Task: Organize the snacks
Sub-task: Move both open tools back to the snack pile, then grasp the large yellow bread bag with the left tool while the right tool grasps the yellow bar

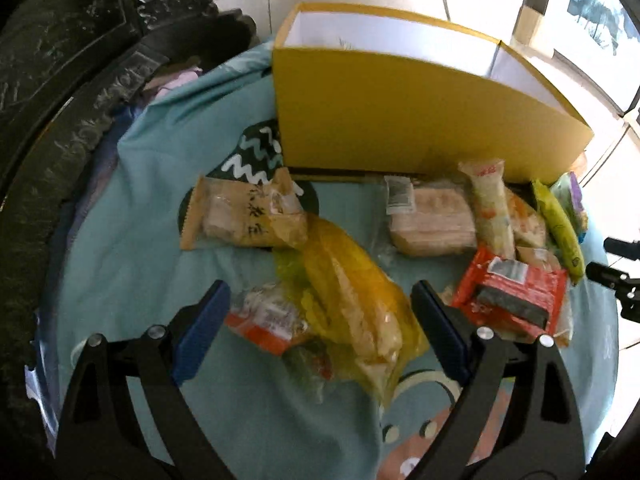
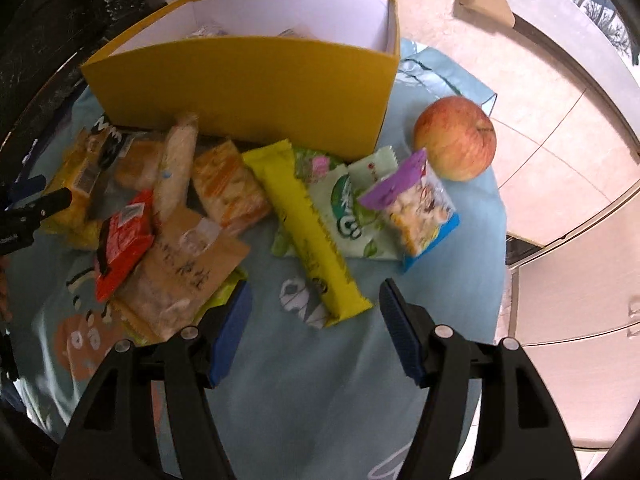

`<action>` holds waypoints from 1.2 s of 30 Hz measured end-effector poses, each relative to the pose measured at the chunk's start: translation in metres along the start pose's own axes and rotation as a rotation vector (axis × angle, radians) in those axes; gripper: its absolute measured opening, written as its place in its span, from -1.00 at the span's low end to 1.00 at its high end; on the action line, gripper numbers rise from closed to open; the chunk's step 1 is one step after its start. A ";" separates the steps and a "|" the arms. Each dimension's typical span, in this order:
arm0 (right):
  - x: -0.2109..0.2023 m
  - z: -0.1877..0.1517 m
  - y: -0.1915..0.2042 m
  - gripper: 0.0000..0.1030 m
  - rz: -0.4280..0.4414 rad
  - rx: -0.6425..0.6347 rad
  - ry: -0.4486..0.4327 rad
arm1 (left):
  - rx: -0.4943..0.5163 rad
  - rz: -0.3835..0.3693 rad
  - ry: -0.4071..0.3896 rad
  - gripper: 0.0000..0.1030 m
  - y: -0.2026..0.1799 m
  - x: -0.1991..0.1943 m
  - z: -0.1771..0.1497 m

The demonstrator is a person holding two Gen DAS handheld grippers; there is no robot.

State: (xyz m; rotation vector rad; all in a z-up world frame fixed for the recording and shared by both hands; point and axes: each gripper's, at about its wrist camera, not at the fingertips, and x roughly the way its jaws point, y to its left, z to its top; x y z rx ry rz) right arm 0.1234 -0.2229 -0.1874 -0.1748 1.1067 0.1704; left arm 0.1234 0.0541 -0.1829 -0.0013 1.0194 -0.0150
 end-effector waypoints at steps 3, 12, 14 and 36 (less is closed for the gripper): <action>0.007 0.007 0.003 0.29 0.003 -0.012 -0.001 | 0.025 -0.001 0.011 0.81 -0.006 0.009 0.002; 0.056 0.020 0.007 0.01 -0.006 -0.016 0.089 | 0.071 0.004 0.014 0.49 -0.014 0.022 -0.003; 0.059 0.018 0.010 -0.53 0.036 0.001 0.106 | 0.061 -0.052 0.015 -0.31 -0.010 0.019 -0.003; -0.056 -0.011 -0.002 -0.62 0.290 0.138 -0.053 | 0.090 -0.233 -0.135 -0.31 -0.021 -0.079 -0.016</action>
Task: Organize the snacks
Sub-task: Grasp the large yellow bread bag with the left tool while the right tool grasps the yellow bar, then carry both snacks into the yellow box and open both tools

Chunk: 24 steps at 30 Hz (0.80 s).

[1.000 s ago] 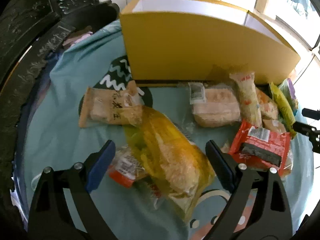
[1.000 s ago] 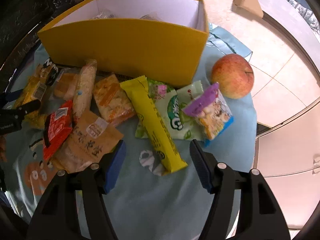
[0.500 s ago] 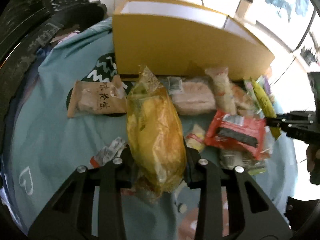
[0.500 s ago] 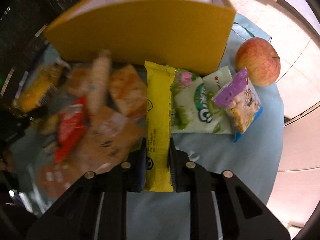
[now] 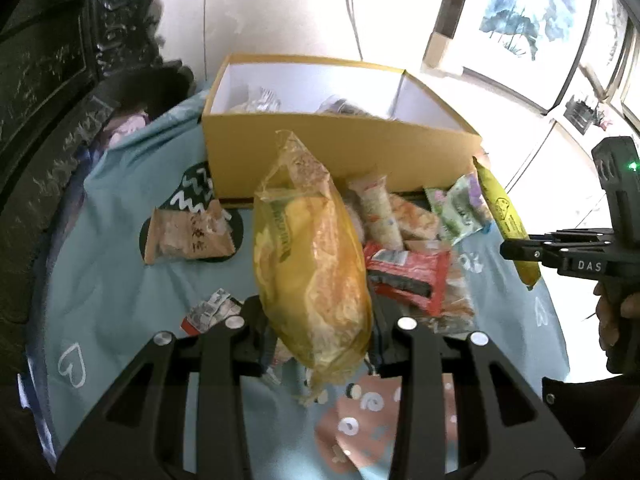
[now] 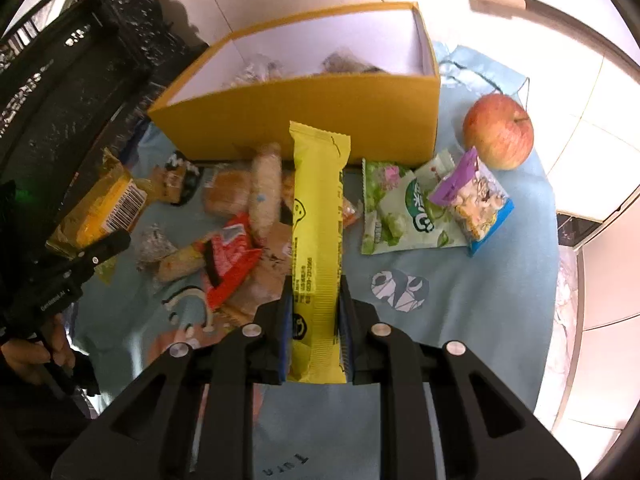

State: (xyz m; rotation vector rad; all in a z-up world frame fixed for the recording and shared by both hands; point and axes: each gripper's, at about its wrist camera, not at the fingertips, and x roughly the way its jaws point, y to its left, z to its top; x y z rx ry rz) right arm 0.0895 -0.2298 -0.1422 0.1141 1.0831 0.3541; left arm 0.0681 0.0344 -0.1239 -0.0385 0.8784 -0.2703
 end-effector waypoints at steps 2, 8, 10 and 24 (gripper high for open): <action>-0.007 0.001 0.003 -0.62 0.004 0.009 -0.013 | 0.001 -0.004 -0.015 -0.31 -0.002 -0.007 0.001; -0.030 0.013 0.013 -0.62 0.032 0.021 -0.069 | 0.004 -0.003 -0.076 -0.31 -0.004 -0.028 0.016; -0.038 0.021 0.017 -0.62 0.037 0.016 -0.095 | 0.007 -0.005 -0.100 -0.31 -0.005 -0.036 0.025; -0.090 0.107 0.024 -0.62 0.042 -0.009 -0.248 | 0.023 -0.022 -0.214 -0.30 -0.016 -0.054 0.123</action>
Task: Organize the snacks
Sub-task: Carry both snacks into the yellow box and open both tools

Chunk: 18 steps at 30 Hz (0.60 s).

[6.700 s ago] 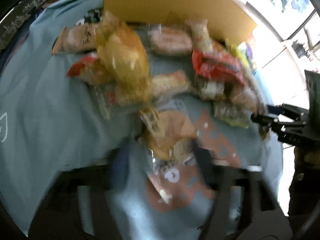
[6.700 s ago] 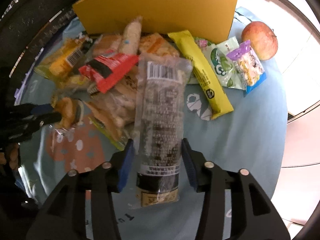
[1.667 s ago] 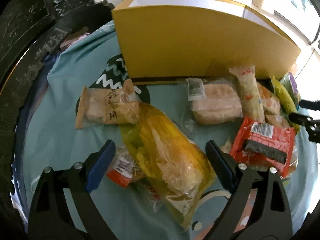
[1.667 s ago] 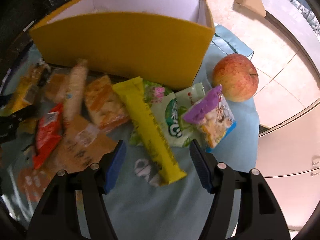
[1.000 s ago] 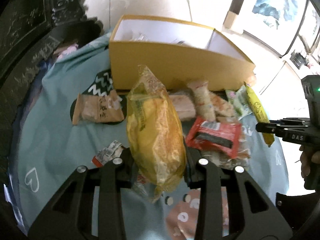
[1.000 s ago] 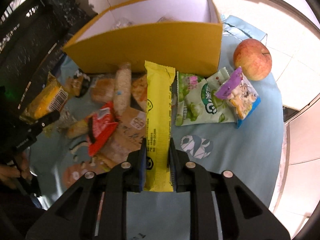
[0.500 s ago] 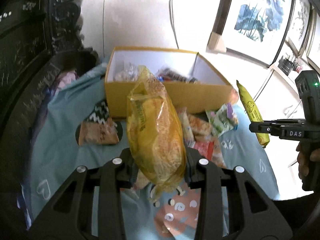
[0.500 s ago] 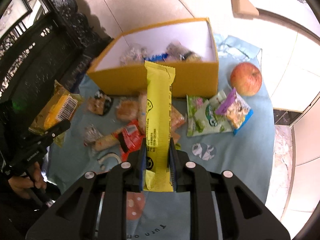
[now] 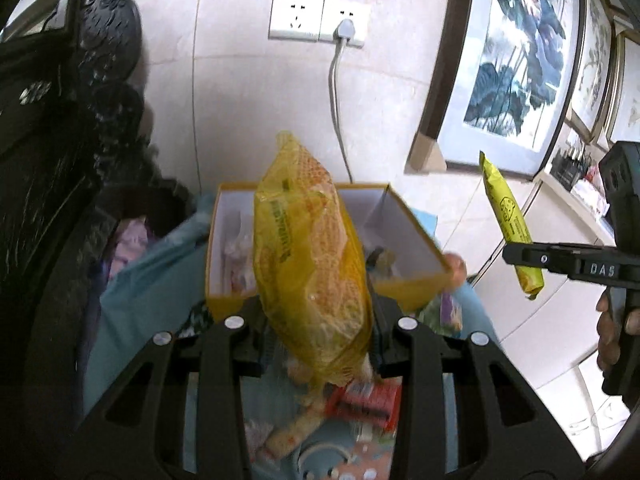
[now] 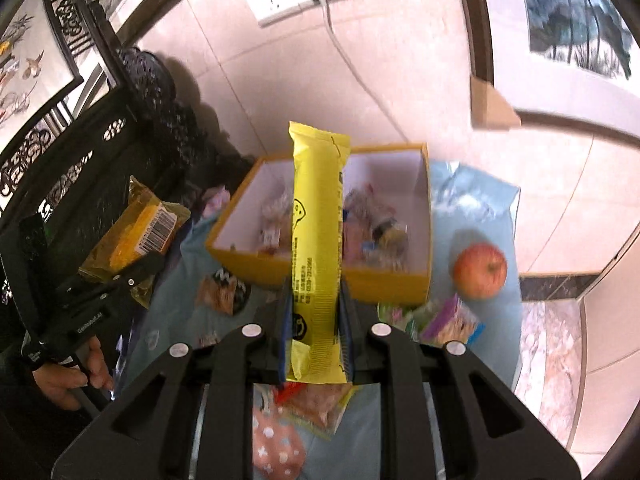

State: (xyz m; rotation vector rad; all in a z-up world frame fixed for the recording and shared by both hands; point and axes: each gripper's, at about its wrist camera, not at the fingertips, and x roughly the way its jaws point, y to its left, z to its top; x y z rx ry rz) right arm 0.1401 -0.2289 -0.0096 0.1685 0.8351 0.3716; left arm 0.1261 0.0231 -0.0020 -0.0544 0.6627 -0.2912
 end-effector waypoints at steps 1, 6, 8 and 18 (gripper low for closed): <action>0.000 0.007 0.000 -0.62 0.000 -0.002 -0.006 | 0.007 -0.001 -0.001 -0.30 -0.002 0.004 0.011; 0.011 0.045 0.000 -0.62 -0.005 -0.012 -0.025 | 0.020 -0.004 0.015 -0.30 -0.004 0.026 0.048; 0.018 0.057 0.001 -0.62 -0.014 -0.015 -0.034 | 0.024 0.001 0.007 -0.30 -0.005 0.036 0.063; 0.077 0.109 0.003 0.31 -0.190 -0.060 -0.031 | -0.032 0.098 0.011 0.95 0.009 0.097 0.105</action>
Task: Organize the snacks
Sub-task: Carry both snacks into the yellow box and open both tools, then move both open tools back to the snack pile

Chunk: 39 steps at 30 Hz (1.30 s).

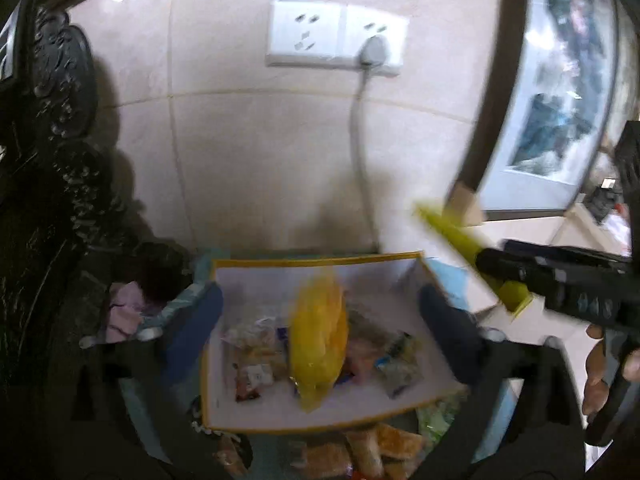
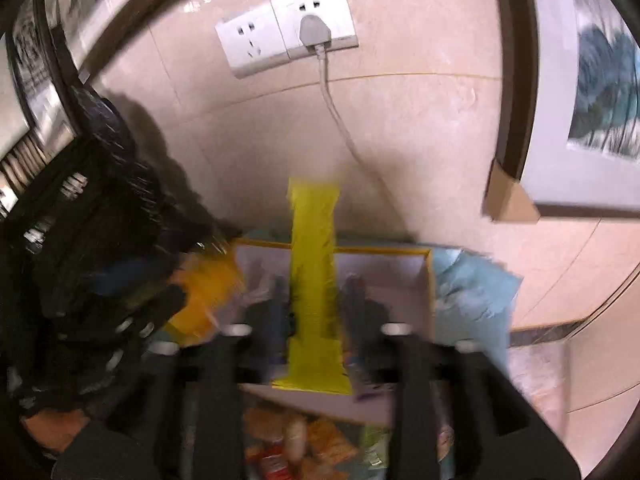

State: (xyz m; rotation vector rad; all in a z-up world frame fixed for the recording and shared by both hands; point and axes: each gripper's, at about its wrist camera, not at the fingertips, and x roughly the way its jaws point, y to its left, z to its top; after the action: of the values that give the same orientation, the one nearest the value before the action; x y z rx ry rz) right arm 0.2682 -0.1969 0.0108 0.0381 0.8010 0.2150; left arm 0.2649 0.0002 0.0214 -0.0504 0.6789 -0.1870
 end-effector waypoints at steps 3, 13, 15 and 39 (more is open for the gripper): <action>0.016 -0.017 -0.011 0.31 -0.001 0.027 0.053 | -0.033 -0.010 0.059 0.95 0.010 0.011 -0.016; 0.019 -0.113 -0.038 0.31 0.048 0.119 0.182 | -0.002 -0.006 0.155 0.95 0.021 -0.005 -0.116; 0.012 -0.137 -0.037 0.31 0.067 0.132 0.205 | 0.015 -0.005 0.174 0.95 0.020 -0.010 -0.137; 0.039 -0.250 0.013 0.31 0.046 0.041 0.415 | 0.317 0.114 0.294 0.17 0.011 0.014 -0.273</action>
State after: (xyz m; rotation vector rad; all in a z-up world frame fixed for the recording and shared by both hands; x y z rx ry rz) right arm 0.1135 -0.1882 -0.1891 0.0515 1.2185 0.2540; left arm 0.1060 0.0121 -0.2006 0.3245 0.9353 -0.1927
